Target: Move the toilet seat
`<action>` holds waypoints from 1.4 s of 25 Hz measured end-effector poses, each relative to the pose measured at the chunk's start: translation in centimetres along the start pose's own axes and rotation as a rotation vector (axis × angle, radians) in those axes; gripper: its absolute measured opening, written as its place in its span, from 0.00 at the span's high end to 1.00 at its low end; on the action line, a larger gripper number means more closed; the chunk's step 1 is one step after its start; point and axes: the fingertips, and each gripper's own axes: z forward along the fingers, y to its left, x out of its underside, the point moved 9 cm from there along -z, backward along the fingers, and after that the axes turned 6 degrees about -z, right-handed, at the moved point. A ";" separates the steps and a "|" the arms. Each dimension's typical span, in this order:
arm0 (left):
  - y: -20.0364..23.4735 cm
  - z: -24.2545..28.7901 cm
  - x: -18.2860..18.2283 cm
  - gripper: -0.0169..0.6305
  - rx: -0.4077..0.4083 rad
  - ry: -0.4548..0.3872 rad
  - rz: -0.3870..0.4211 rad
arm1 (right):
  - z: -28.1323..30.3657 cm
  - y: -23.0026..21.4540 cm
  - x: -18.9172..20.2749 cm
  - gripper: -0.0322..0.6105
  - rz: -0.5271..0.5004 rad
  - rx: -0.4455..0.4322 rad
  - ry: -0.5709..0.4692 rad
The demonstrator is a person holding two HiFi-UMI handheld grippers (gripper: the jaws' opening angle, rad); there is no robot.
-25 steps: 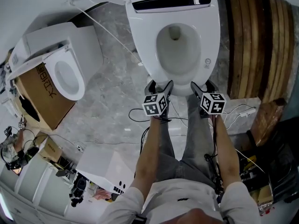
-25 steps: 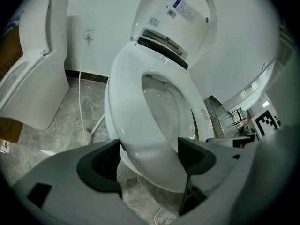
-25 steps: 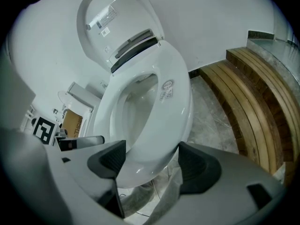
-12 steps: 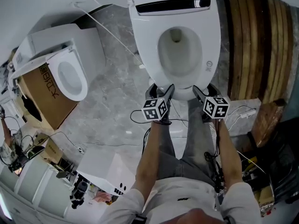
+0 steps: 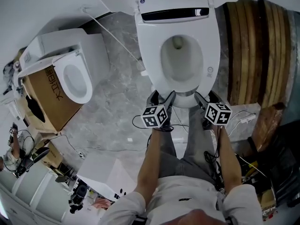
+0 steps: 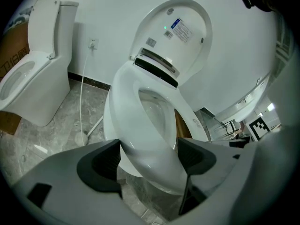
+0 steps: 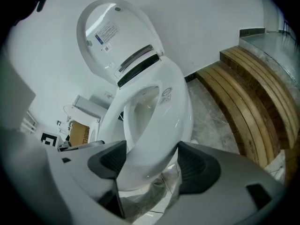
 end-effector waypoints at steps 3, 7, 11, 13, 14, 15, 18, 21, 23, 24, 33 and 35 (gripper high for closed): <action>-0.5 -0.8 -0.4 0.36 0.006 -0.011 -0.009 | -0.9 0.5 -0.4 0.38 0.013 0.002 -0.010; -1.2 -1.7 -1.0 0.36 0.006 -0.018 -0.023 | -1.9 1.1 -1.0 0.38 0.022 0.002 -0.015; -2.0 -2.6 -1.7 0.36 0.010 -0.028 -0.040 | -2.9 1.7 -1.7 0.38 0.036 0.004 -0.029; -2.4 -3.2 -2.0 0.36 0.015 -0.037 -0.046 | -3.6 2.1 -2.0 0.38 0.045 0.003 -0.039; -2.6 -3.5 -2.2 0.36 0.018 -0.043 -0.051 | -3.9 2.3 -2.2 0.39 0.049 0.003 -0.044; -2.8 -3.7 -2.3 0.36 0.020 -0.050 -0.055 | -4.2 2.5 -2.3 0.39 0.054 0.002 -0.048; -3.3 -4.5 -2.8 0.36 0.026 -0.070 -0.069 | -5.0 3.0 -2.9 0.39 0.064 0.004 -0.054; -3.7 -5.1 -3.2 0.36 0.032 -0.088 -0.080 | -5.7 3.4 -3.4 0.39 0.071 0.002 -0.057; -4.0 -5.4 -3.5 0.36 0.037 -0.098 -0.086 | -6.2 3.7 -3.8 0.39 0.076 0.000 -0.060; -4.2 -5.6 -3.7 0.36 0.039 -0.103 -0.089 | -6.4 3.9 -4.0 0.39 0.078 -0.002 -0.062; -5.6 -7.3 -5.3 0.36 0.034 -0.151 -0.054 | -8.2 5.0 -5.3 0.39 0.098 -0.011 -0.086; -6.0 -7.7 -5.8 0.36 0.026 -0.165 -0.013 | -8.6 5.3 -5.7 0.39 0.102 -0.014 -0.094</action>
